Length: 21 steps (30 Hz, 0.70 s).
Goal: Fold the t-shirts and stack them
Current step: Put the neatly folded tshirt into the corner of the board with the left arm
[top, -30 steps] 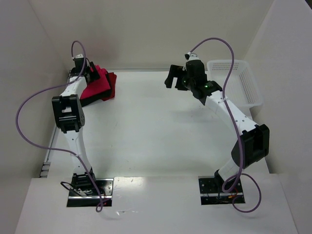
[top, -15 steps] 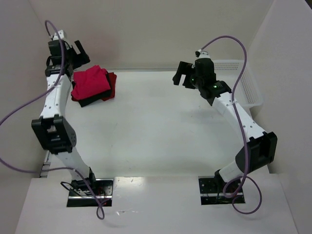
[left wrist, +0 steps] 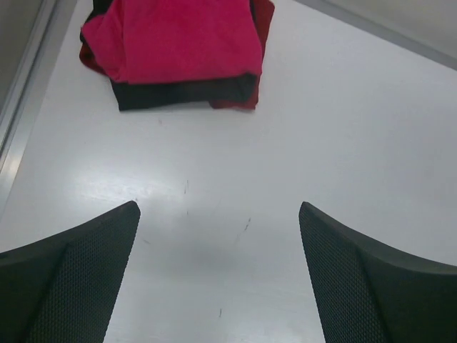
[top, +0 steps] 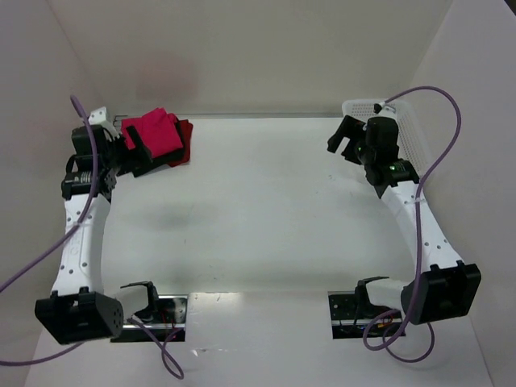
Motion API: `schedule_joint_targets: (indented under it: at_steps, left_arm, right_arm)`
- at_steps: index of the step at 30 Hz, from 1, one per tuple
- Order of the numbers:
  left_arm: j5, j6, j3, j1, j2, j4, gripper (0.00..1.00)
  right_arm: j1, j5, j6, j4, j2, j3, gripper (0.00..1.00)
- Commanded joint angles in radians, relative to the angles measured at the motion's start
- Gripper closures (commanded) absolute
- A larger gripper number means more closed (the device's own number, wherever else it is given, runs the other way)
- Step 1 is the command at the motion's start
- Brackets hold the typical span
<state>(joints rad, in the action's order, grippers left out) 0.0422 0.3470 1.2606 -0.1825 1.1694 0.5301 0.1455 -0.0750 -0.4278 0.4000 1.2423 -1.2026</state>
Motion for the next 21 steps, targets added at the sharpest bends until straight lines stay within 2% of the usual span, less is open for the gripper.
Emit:
schedule_joint_targets:
  at_steps: [1, 10, 21]
  left_arm:
    - [-0.001, 0.017, -0.091, 0.002, -0.141, 0.062, 0.00]
    - [0.056, -0.008, -0.239, 0.002, -0.307, 0.027, 0.00]
    - [0.087, -0.028, -0.265, 0.021, -0.277, -0.004, 0.00]
  right_arm:
    - [-0.006, 0.075, -0.009, -0.067, -0.070, 0.069, 0.00]
    - [-0.006, 0.055, -0.009, -0.067, -0.156, 0.158, 0.00]
    - [-0.006, 0.034, -0.029, -0.032, -0.196, 0.176, 0.00]
